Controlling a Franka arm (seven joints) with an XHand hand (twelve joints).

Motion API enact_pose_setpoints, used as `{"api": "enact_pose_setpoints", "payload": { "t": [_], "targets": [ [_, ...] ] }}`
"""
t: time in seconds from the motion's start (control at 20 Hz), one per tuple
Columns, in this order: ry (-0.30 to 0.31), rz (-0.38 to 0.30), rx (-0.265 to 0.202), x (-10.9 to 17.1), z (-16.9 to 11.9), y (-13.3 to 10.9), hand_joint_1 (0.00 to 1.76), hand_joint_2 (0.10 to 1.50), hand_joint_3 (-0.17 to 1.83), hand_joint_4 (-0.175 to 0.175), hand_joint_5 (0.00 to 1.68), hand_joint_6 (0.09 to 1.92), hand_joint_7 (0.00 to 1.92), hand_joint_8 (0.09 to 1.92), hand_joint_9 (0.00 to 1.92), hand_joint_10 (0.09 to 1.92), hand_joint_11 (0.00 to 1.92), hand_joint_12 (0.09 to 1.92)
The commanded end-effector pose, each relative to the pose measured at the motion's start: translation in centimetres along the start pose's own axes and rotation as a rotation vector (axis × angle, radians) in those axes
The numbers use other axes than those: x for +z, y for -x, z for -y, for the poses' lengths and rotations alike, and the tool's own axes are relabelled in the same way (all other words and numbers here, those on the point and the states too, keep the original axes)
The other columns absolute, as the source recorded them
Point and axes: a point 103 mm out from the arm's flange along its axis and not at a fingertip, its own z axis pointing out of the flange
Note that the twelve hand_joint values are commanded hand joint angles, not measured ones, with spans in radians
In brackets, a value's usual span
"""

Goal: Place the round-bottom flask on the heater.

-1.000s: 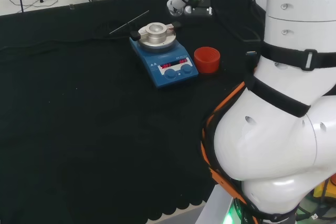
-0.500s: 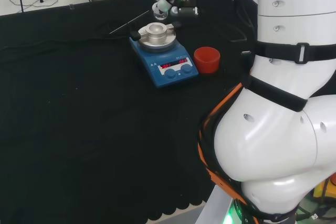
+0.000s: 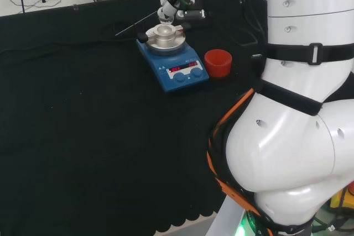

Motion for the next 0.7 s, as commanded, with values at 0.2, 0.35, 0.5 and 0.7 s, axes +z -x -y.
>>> {"api": "enact_pose_setpoints", "payload": {
  "t": [0.2,0.35,0.5,0.7],
  "targets": [
    [-0.037,0.017,0.012,1.2,-0.4,0.4,1.07,0.64,0.94,0.170,1.05,1.21,0.62,0.68,0.79,0.64,0.32,1.33],
    [-0.043,0.013,0.019,1.6,-0.6,0.7,1.07,0.64,0.94,0.170,1.05,1.21,0.62,0.68,0.79,0.64,0.32,1.33],
    [-0.048,0.012,0.021,1.8,-0.8,0.8,1.07,0.63,0.95,0.169,1.05,1.21,0.62,0.68,0.79,0.63,0.32,1.33],
    [-0.048,0.017,0.022,1.9,-0.8,0.7,1.07,0.63,0.95,0.168,1.05,1.21,0.62,0.68,0.79,0.63,0.32,1.33]
  ]
}}
